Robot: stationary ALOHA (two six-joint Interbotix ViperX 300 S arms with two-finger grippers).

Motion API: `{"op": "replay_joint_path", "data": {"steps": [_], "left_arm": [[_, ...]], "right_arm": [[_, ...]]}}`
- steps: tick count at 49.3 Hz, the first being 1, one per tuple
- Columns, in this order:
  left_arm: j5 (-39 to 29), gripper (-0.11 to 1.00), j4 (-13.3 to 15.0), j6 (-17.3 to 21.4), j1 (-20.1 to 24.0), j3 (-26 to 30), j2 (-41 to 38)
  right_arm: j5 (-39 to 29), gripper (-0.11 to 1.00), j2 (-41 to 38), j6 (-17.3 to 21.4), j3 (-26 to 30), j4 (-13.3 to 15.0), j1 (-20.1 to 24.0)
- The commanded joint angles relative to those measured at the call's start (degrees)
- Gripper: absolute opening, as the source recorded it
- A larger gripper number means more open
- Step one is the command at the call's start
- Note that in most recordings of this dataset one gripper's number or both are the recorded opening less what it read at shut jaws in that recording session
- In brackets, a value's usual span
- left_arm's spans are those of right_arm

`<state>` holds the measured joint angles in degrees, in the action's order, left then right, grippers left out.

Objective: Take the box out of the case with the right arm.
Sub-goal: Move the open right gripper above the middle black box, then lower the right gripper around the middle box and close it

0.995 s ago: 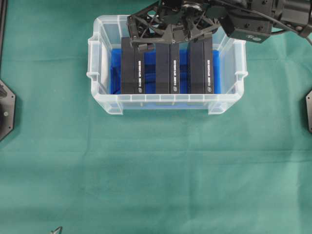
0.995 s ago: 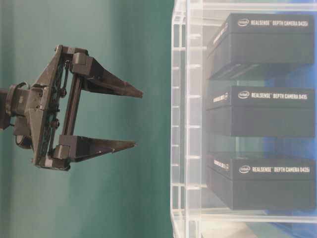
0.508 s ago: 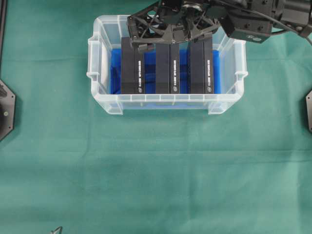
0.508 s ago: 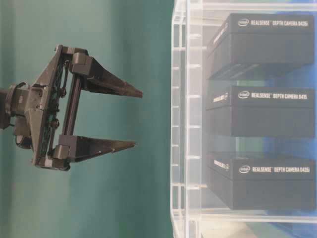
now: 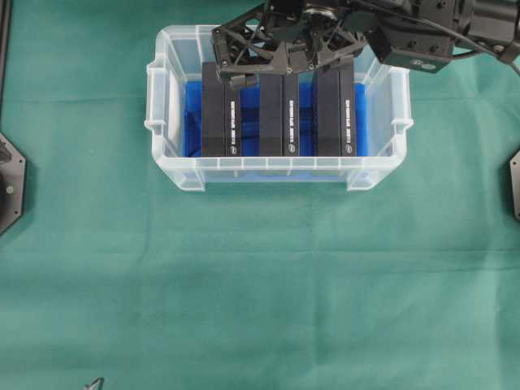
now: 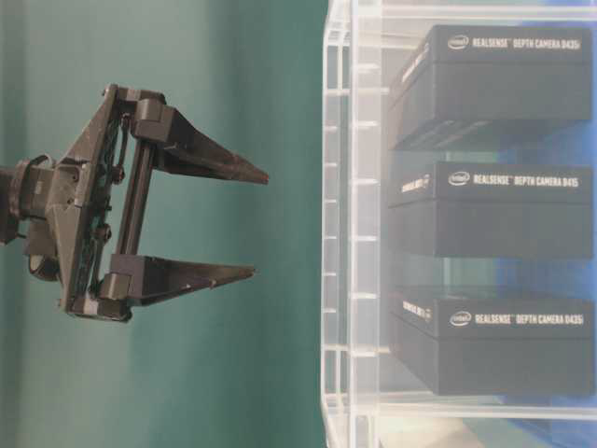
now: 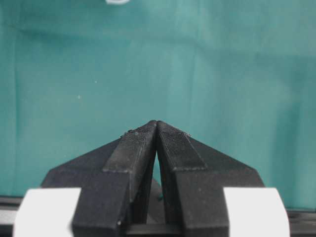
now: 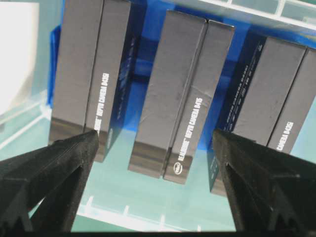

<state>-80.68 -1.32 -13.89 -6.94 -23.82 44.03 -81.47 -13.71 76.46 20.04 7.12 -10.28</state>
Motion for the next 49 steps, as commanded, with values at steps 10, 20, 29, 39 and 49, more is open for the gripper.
{"op": "replay_joint_path", "data": {"steps": [10, 20, 29, 39, 49], "left_arm": [[0.2, 0.02, -0.2, -0.2, -0.2, 1.4, -0.2], [0.2, 0.02, -0.2, -0.3, -0.2, 1.4, -0.2], [0.2, 0.02, -0.2, -0.3, -0.2, 1.5, -0.2], [0.2, 0.02, -0.2, -0.3, -0.2, 1.4, -0.2], [0.2, 0.02, -0.2, -0.3, -0.2, 1.4, -0.2]], "right_arm": [[0.2, 0.94, 0.9, 0.1, 1.1, 0.0, 0.2], [0.3, 0.94, 0.9, 0.1, 1.1, 0.0, 0.3], [0.2, 0.94, 0.9, 0.1, 0.9, 0.0, 0.3], [0.4, 0.94, 0.9, 0.2, -1.4, 0.1, 0.3], [3.6, 0.94, 0.3, 1.1, -5.5, -0.1, 0.4]]}}
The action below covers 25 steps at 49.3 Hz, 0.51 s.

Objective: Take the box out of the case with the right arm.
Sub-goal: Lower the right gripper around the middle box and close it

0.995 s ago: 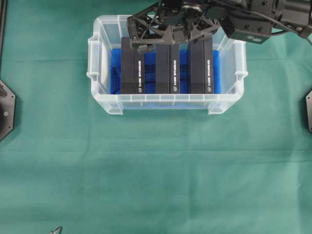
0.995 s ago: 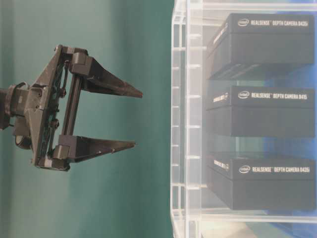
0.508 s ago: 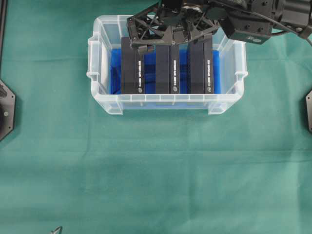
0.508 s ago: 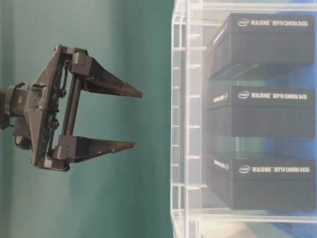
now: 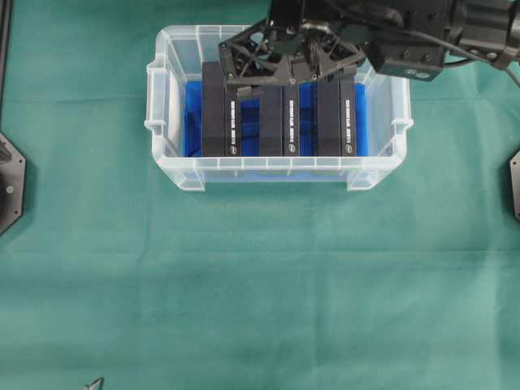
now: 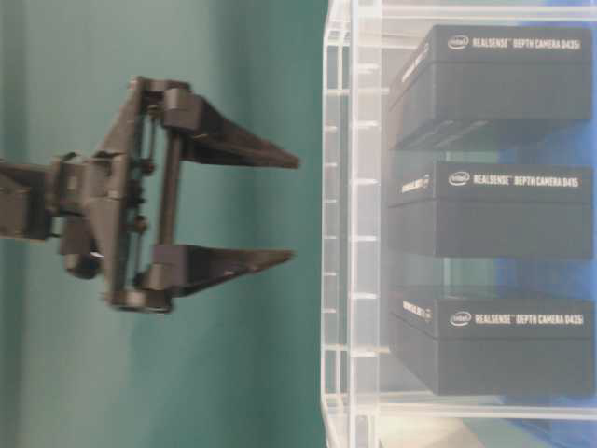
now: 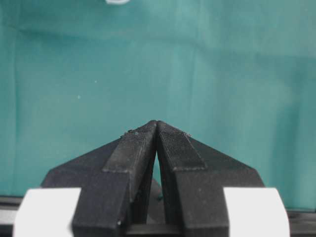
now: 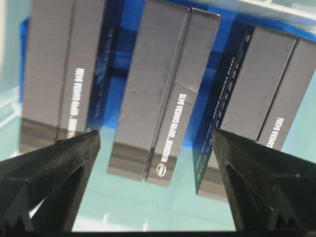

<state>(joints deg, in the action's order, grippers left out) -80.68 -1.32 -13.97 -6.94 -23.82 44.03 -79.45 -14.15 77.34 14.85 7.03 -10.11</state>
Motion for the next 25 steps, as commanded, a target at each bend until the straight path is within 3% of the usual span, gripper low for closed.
{"op": "replay_joint_path", "data": {"steps": [1, 25], "left_arm": [[0.2, 0.02, -0.2, -0.2, -0.2, 1.4, -0.2], [0.2, 0.02, -0.1, -0.3, -0.2, 1.4, -0.2]], "right_arm": [[2.1, 0.94, 0.7, 0.4, -0.8, 0.0, 0.1], [12.3, 0.94, -2.5, 0.7, -8.6, 0.4, 0.0]]}}
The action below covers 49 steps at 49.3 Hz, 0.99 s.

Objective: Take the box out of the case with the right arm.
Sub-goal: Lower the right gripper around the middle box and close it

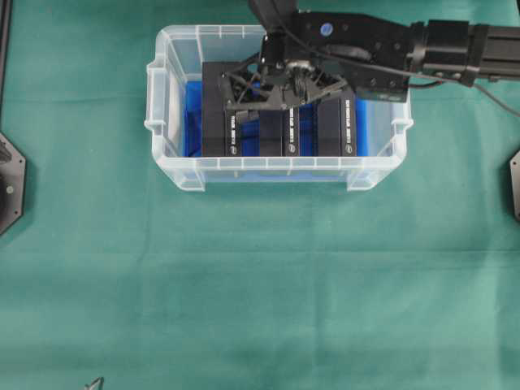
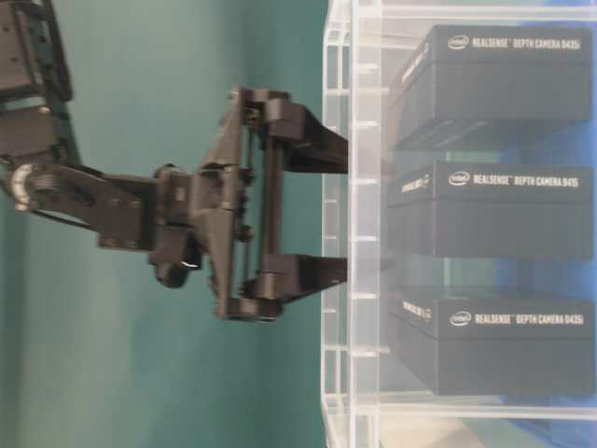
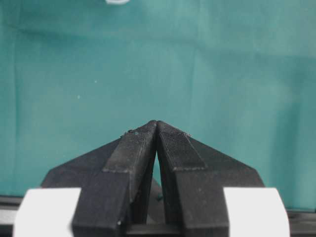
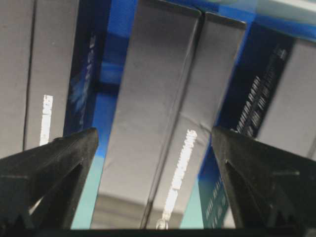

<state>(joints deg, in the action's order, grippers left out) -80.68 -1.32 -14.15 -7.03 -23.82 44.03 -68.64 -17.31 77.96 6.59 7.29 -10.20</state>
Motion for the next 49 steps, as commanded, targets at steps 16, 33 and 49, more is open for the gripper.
{"op": "replay_joint_path", "data": {"steps": [16, 33, 49], "left_arm": [[0.2, 0.02, -0.1, -0.1, -0.1, 1.3, -0.2], [0.2, 0.02, -0.2, -0.1, -0.1, 1.2, -0.2], [0.2, 0.02, -0.2, -0.1, -0.1, 1.2, -0.2]], "right_arm": [[7.2, 0.94, -1.1, 1.7, -4.1, -0.3, 0.1], [8.0, 0.94, -1.6, 2.5, -4.4, -1.5, 0.1], [7.3, 0.92, -1.6, 2.6, -4.4, -4.8, 0.1]]}}
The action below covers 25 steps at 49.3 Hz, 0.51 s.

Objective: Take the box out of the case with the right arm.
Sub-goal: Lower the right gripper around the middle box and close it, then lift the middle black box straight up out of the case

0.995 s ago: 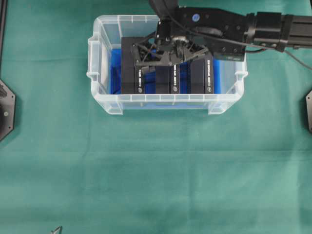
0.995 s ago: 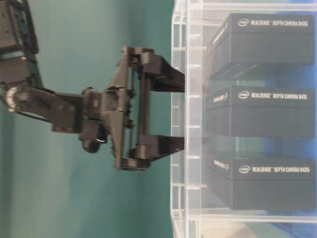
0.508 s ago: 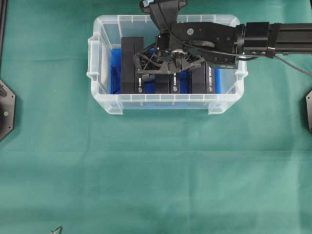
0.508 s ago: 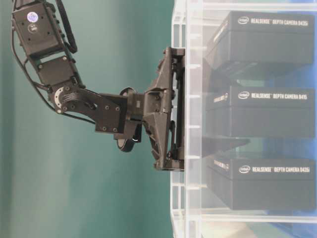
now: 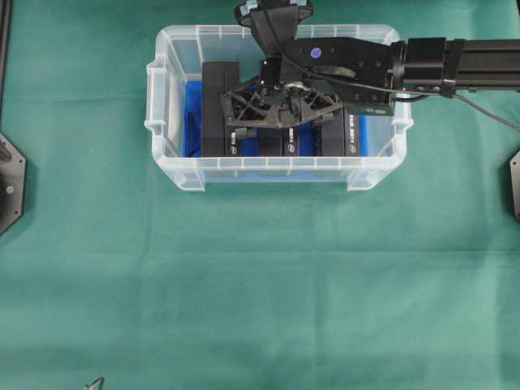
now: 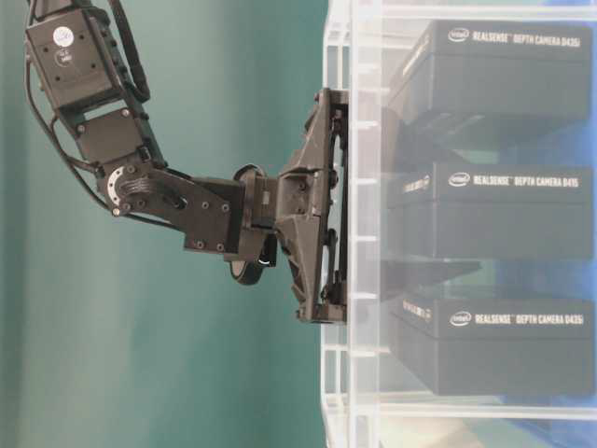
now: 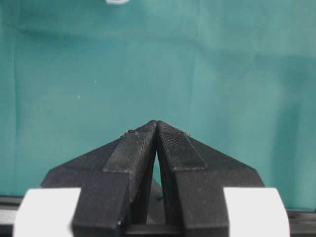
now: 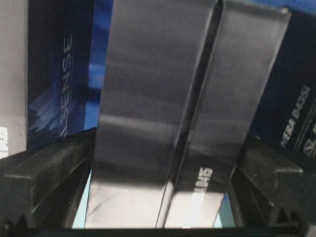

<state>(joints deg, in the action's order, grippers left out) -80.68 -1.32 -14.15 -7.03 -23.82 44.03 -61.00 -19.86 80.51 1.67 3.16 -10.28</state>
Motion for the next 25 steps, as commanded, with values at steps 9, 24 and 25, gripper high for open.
{"op": "replay_joint_path", "data": {"steps": [9, 24, 25], "left_arm": [[0.2, 0.02, -0.2, -0.1, -0.1, 1.2, -0.2], [0.3, 0.02, -0.1, -0.1, -0.1, 1.1, -0.3], [0.2, 0.02, -0.2, -0.1, -0.1, 1.2, -0.2]], "right_arm": [[-1.3, 0.67, 0.9, 1.7, 0.8, -0.1, 0.3], [-1.6, 0.67, 1.0, 2.5, 1.8, 0.9, 0.4], [-1.6, 0.67, 1.1, 2.5, 1.9, 0.9, 0.4]]}}
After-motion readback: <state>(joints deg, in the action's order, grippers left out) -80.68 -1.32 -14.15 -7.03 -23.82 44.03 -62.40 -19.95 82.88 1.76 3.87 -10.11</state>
